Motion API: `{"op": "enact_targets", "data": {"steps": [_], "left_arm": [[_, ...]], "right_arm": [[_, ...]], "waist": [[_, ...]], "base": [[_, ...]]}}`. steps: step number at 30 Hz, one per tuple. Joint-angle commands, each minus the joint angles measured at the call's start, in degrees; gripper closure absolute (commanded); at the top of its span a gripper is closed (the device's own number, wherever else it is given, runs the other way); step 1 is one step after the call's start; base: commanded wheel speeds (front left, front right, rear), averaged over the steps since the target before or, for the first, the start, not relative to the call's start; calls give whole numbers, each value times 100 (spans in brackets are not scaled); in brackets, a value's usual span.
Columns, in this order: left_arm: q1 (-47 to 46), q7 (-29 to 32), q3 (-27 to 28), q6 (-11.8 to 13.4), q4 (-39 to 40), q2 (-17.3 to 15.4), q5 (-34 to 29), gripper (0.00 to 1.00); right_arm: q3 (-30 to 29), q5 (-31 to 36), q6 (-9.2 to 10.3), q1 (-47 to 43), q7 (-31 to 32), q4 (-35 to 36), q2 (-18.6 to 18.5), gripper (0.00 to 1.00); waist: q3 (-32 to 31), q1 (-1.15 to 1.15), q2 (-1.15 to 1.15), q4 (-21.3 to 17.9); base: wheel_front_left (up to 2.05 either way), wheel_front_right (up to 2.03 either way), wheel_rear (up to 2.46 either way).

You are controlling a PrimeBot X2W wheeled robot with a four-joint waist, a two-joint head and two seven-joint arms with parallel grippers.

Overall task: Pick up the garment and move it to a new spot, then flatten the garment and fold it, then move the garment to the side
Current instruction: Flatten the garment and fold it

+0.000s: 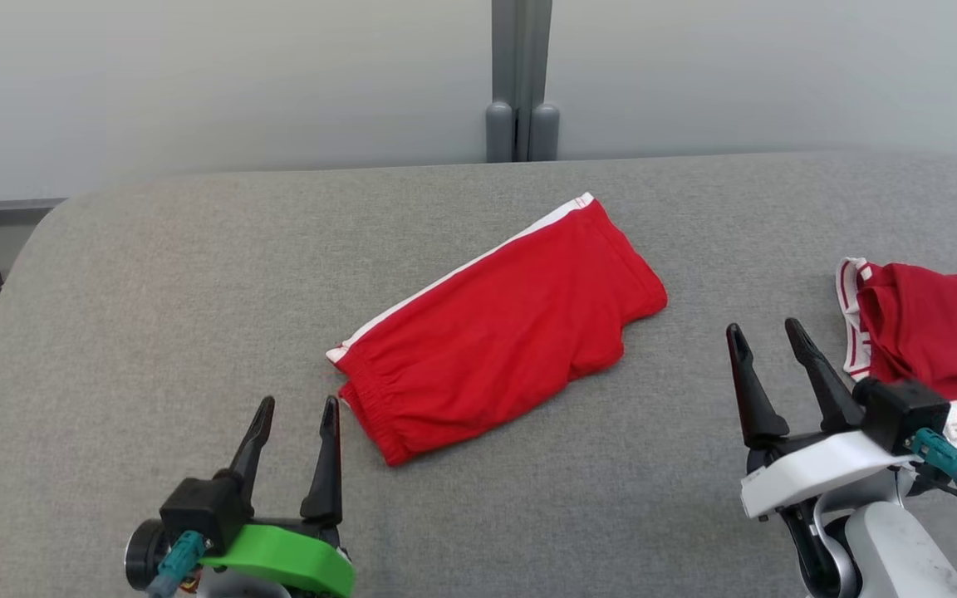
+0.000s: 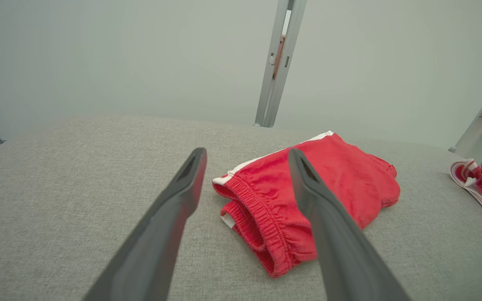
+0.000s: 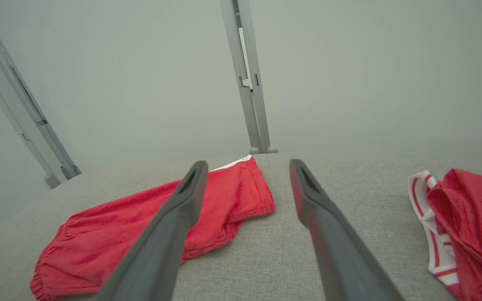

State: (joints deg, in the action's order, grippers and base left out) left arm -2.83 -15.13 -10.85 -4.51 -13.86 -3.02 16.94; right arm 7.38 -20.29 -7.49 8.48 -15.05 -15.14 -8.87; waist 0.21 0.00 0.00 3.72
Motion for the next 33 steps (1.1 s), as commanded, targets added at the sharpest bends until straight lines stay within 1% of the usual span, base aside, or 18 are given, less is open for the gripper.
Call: {"op": "enact_targets", "data": {"steps": [1,5,9,13,15,18,21,25,28,32,33], "left_arm": [[149,2,5,-13,26,2,-106,0],[227,2,-47,-39,62,4,-174,0],[70,2,-166,3,18,6,-142,0],[-103,2,-363,34,-3,4,-165,0],[-187,2,-459,57,-13,2,-142,0],[-309,2,-605,123,5,3,-58,0],[-412,2,-723,197,38,3,216,0],[-547,2,-926,276,76,3,345,0],[-601,2,-1040,342,106,3,416,0],[-634,2,-1129,392,136,3,490,0],[-650,2,-1168,415,151,4,511,0]], "right_arm": [[-69,63,1,-107,-14,50,31,0],[-145,174,1,-196,-14,69,76,0],[-85,155,1,-151,-11,-45,72,0],[-96,-155,1,87,66,-233,131,0],[-160,-487,1,212,181,-359,206,0],[-254,-1210,1,464,481,-524,297,0],[-514,-2114,-1,748,885,-804,406,0],[-907,-3006,0,1146,1462,-1335,482,0],[-1183,-3349,-1,1412,1719,-1783,515,0],[-1517,-3540,-1,1784,1960,-2450,518,0],[-1664,-3530,-1,1968,2046,-2790,481,0]], "waist": [[-105,0,0,-132],[-65,0,0,-114],[65,0,0,3],[273,0,0,207],[374,0,0,330],[566,0,0,563],[740,0,0,819],[905,0,0,1175],[981,0,0,1396],[1065,0,0,1653],[1109,0,0,1760]], "base": [[0,0,0],[0,0,0],[0,0,0],[0,0,0],[0,0,0],[0,0,0],[0,0,0],[0,0,0],[0,0,0],[0,0,0],[0,0,0]]}}
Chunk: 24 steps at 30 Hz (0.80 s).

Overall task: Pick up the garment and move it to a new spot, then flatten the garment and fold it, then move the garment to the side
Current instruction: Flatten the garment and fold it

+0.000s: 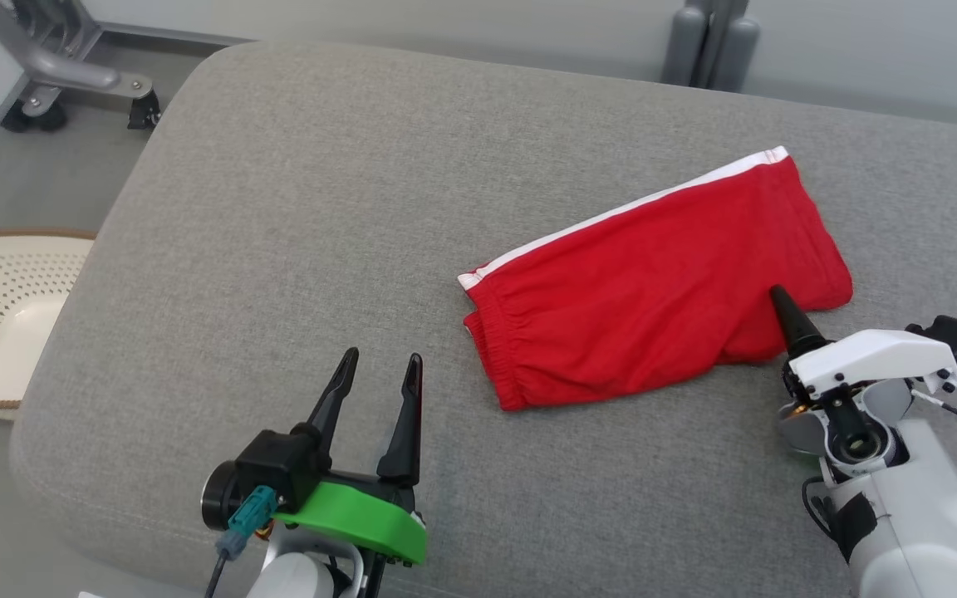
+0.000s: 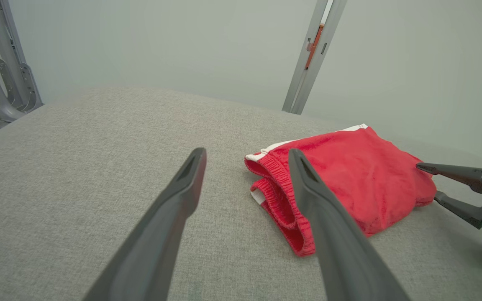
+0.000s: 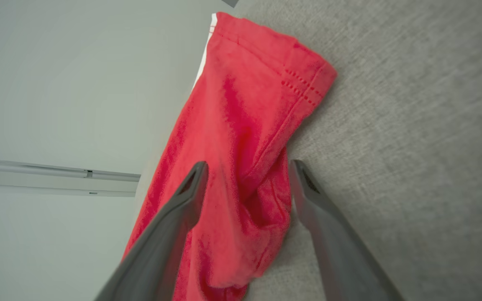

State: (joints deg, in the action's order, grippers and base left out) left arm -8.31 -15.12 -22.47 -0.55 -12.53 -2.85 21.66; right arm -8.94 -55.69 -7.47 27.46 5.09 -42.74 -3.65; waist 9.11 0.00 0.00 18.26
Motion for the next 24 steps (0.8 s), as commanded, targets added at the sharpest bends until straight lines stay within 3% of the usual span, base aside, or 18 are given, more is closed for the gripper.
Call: {"op": "enact_targets", "data": {"steps": [1,11,20,21,23,24], "left_arm": [[-109,1,-26,28,22,-13,50,0],[-193,0,-239,127,137,-12,190,0],[-249,1,-353,221,204,-12,288,0],[-252,1,-359,218,203,-12,290,0],[-270,1,-369,238,197,-12,306,0],[-279,1,-374,245,189,-12,312,0]], "right_arm": [[-105,41,-4,171,47,-228,-71,0],[-450,326,-3,972,133,-1354,-356,0],[-418,555,-3,1448,173,-1892,-529,0],[-409,580,-3,1487,165,-1951,-541,27],[-378,650,-2,1548,81,-2011,-569,100],[-376,664,0,1566,61,-2036,-569,100]], "waist": [[244,0,0,362],[488,0,0,741],[613,0,0,869],[620,0,0,869],[625,0,0,862],[625,0,0,859]], "base": [[0,0,0],[0,0,0],[0,0,0],[0,0,0],[0,0,0],[0,0,0]]}}
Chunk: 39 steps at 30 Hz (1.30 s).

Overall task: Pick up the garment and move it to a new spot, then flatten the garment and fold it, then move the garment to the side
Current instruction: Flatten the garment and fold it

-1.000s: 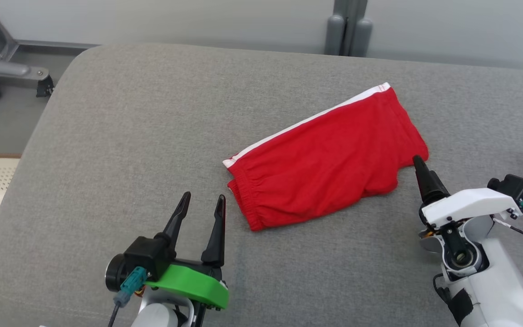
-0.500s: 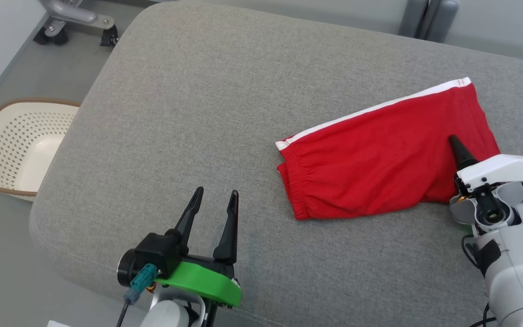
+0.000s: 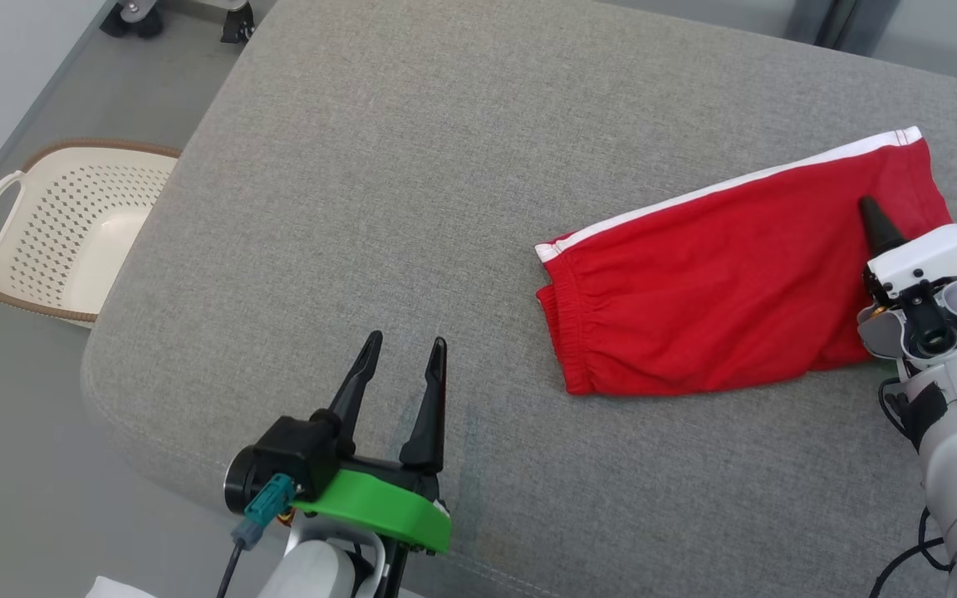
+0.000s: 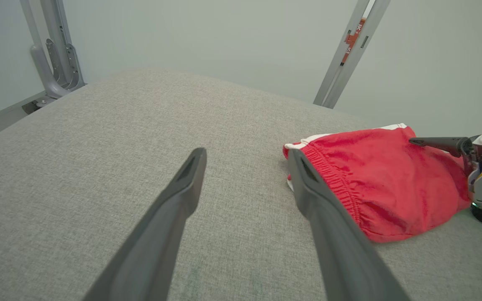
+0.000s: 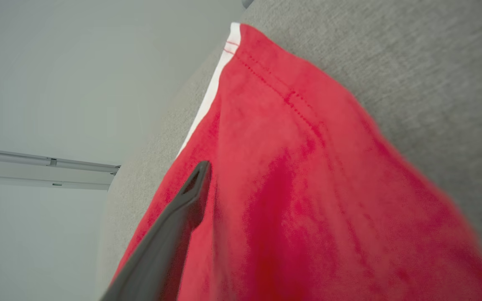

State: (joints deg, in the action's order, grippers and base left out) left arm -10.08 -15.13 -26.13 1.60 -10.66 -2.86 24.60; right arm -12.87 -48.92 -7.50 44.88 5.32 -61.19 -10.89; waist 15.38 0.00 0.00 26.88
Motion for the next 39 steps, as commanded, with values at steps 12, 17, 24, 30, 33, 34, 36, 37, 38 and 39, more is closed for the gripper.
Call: {"op": "enact_targets", "data": {"steps": [12,17,24,30,33,34,36,37,38,39], "left_arm": [[-48,2,122,-2,-106,-11,-35,0],[66,2,254,-56,-168,-12,-126,0],[239,2,421,-179,-252,-12,-225,0],[374,2,510,-252,-303,-13,-277,0],[430,2,525,-282,-325,-13,-301,0],[441,2,523,-298,-331,-13,-312,0],[462,2,524,-307,-351,-14,-317,0],[471,2,523,-317,-358,-14,-322,0],[478,2,515,-326,-369,-14,-329,0],[480,2,507,-341,-380,-14,-328,0]], "right_arm": [[243,141,6,-365,-709,109,11,100],[385,113,5,-715,-1055,481,14,100],[341,159,2,-1486,-1545,806,44,100],[56,411,2,-2054,-1888,877,121,100],[-111,548,2,-2278,-1960,840,190,100],[-166,632,2,-2329,-1978,824,182,100],[-246,768,2,-2382,-2016,813,216,100],[-284,815,2,-2403,-2017,805,246,100],[-324,865,2,-2416,-2019,789,277,100],[-340,923,2,-2408,-2028,803,305,100]], "waist": [[-280,0,0,-245],[-560,0,0,-551],[-977,0,0,-1089],[-1226,0,0,-1431],[-1322,0,0,-1540],[-1346,0,0,-1563],[-1386,0,0,-1589],[-1402,0,0,-1597],[-1418,0,0,-1600],[-1430,0,0,-1599]], "base": [[0,0,0],[0,0,0],[0,0,0],[0,0,0],[0,0,0],[0,0,0],[0,0,0],[0,0,0],[0,0,0],[0,0,0]]}}
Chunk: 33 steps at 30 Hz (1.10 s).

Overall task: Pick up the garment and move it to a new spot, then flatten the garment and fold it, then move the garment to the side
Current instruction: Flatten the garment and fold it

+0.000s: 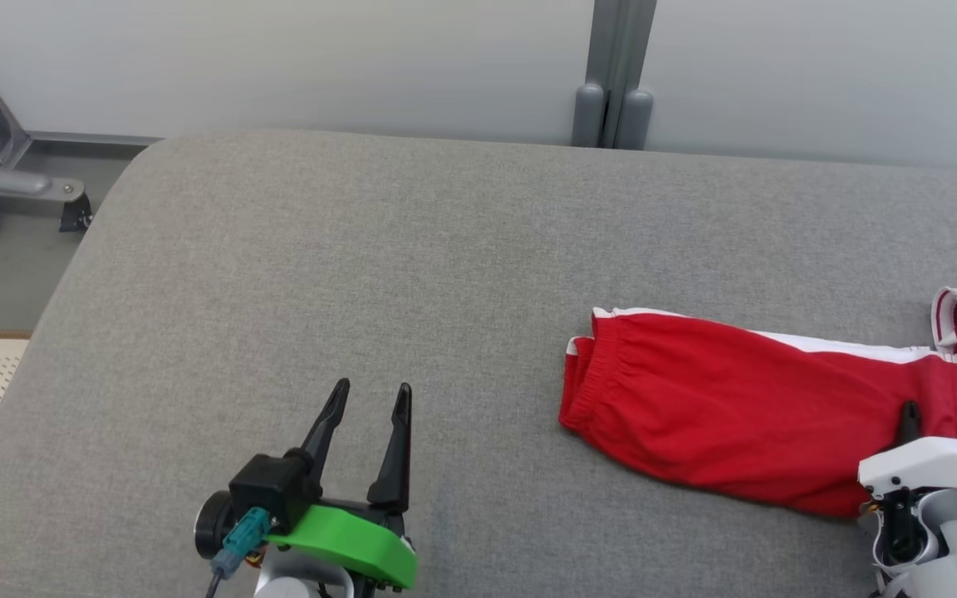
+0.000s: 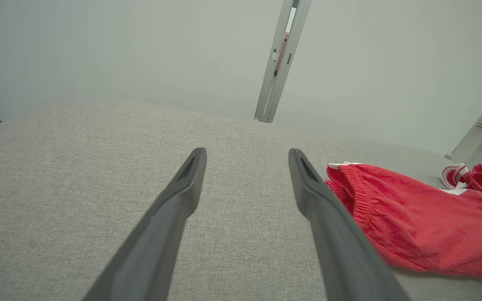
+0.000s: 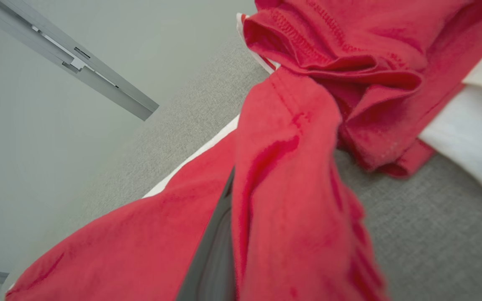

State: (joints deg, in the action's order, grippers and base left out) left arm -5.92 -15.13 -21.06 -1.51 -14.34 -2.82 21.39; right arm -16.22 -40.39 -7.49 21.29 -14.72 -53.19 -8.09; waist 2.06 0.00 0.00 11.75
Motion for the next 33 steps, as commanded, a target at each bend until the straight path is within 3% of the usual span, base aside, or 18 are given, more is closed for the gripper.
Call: {"op": "enact_targets", "data": {"steps": [1,15,24,33], "left_arm": [[65,2,-6,-37,-18,-18,-13,0],[143,2,42,-90,-157,-19,-25,0],[180,2,114,-122,-176,-19,-61,0],[178,2,356,-171,-182,-18,-150,0]], "right_arm": [[-8,103,1,-36,-30,19,49,100],[640,377,1,12,-45,814,381,100],[1971,-8,0,-323,167,1673,494,100],[2736,-170,0,-585,216,1707,504,100]], "waist": [[-107,0,0,-83],[-326,0,0,167],[-412,0,0,431],[-403,0,0,612]], "base": [[0,0,0],[0,0,0],[0,0,0],[0,0,0]]}}
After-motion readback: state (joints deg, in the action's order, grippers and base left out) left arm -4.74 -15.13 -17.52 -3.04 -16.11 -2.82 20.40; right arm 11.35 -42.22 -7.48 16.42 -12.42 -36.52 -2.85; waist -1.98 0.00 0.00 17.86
